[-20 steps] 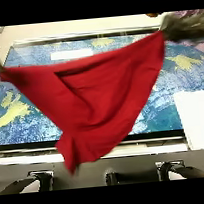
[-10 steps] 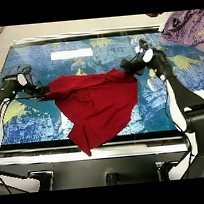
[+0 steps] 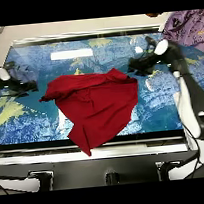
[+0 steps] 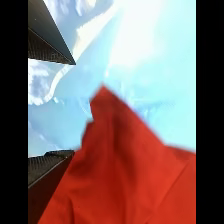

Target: Fold the clothes and pants, and hang the long-sleeved shirts on hangers.

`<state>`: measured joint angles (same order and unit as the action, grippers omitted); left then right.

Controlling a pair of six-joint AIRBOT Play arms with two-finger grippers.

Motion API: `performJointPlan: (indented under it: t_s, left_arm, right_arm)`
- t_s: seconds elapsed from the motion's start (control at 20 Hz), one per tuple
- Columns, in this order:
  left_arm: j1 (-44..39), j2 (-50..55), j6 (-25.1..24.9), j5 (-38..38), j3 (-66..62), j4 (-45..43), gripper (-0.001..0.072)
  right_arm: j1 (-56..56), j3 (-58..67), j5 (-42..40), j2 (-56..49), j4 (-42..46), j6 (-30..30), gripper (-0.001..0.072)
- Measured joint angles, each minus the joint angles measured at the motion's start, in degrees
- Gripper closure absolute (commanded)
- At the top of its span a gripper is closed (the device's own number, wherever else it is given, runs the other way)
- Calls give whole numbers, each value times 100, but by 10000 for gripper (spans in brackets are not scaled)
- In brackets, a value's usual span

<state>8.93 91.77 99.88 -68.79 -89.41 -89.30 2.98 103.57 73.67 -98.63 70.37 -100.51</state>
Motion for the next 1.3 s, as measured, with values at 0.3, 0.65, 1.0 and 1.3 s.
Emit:
performJointPlan:
  t_s: [0.3, 0.65, 1.0, 1.3]
  left_arm:
    - [1152, -1014, -197, 68, 994, 907, 94]
    - [1580, -1161, -223, 131, 1482, 1248, 93]
    - [1628, -1161, -232, 131, 1537, 1294, 94]
    - [1628, -1141, -153, 129, 1539, 1305, 93]
  right_arm:
    - [-520, -2603, 197, 1849, -455, 402, 255]
    - [1117, -6572, -1926, 3578, -2588, 225, 212]
    - [2933, -7390, -3497, 3158, -3344, -420, 219]
    - [3254, -7460, -4087, 2745, -4201, -184, 637]
